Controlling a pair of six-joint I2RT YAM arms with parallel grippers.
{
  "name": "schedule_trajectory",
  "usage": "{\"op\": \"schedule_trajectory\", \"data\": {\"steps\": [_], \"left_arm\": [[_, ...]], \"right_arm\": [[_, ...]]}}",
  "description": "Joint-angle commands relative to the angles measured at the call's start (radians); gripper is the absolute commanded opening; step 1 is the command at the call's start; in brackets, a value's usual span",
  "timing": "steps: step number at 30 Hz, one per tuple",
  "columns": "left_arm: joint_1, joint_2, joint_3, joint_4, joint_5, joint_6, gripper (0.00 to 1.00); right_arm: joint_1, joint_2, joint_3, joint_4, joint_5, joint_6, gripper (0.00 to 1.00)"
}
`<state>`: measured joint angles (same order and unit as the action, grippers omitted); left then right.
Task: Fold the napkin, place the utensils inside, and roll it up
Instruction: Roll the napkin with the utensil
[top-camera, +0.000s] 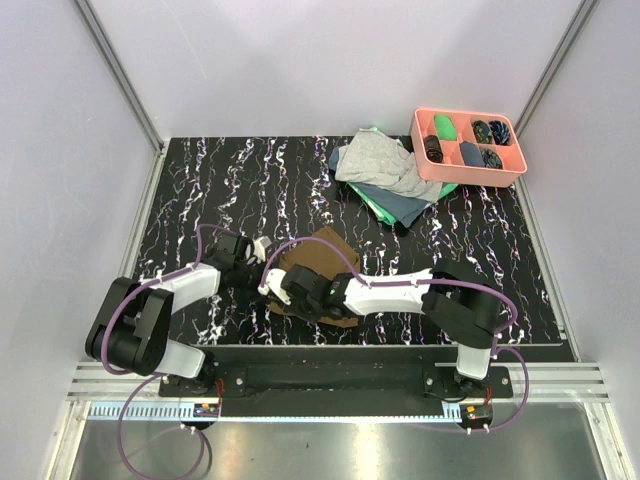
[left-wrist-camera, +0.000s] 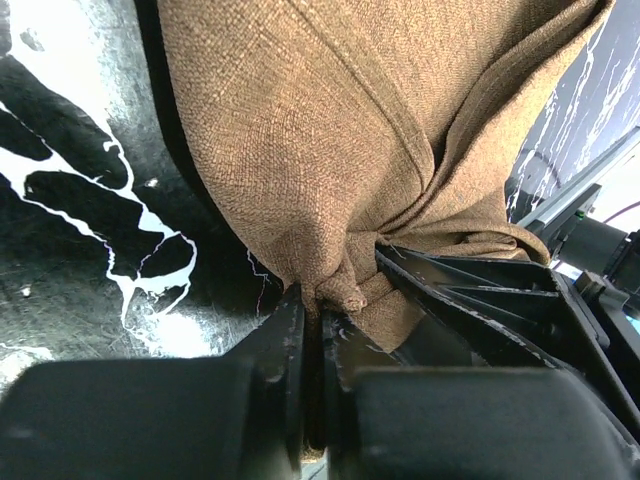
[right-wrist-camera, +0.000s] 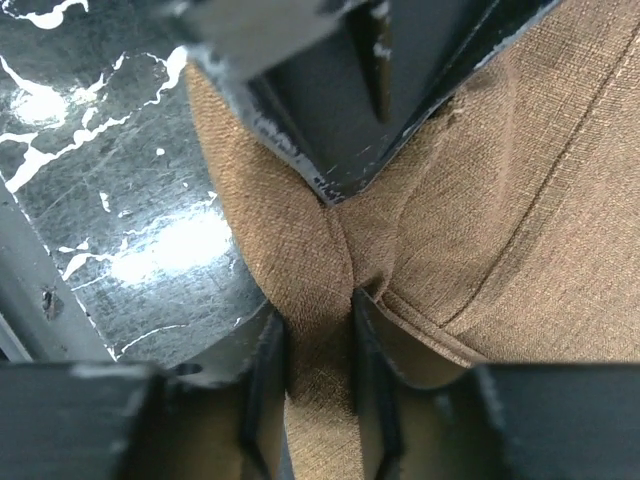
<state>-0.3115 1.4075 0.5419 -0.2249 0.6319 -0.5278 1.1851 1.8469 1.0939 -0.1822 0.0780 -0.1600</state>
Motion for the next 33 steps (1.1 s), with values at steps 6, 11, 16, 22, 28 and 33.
{"op": "schedule_trajectory", "data": {"steps": [6, 11, 16, 22, 28, 33], "left_arm": [[0.063, -0.145, -0.065, 0.105, -0.053, -0.093, 0.48], [0.08, -0.283, -0.157, 0.188, -0.135, -0.188, 0.59], [0.08, -0.418, -0.22, 0.245, -0.224, -0.172, 0.66], [0.075, -0.487, -0.264, 0.275, -0.236, -0.12, 0.7], [0.065, -0.509, -0.292, 0.285, -0.242, -0.093, 0.66], [0.014, -0.524, -0.332, 0.344, -0.235, -0.11, 0.64]], "right_arm": [[-0.096, 0.052, 0.029, -0.166, -0.315, 0.074, 0.23], [-0.172, 0.072, 0.057, -0.201, -0.521, 0.077, 0.21], [-0.235, 0.139, 0.138, -0.273, -0.701, 0.079, 0.19], [-0.281, 0.248, 0.257, -0.364, -0.898, 0.077, 0.18], [-0.314, 0.339, 0.337, -0.399, -1.003, 0.103, 0.18], [-0.341, 0.422, 0.4, -0.434, -1.043, 0.112, 0.18]]}}
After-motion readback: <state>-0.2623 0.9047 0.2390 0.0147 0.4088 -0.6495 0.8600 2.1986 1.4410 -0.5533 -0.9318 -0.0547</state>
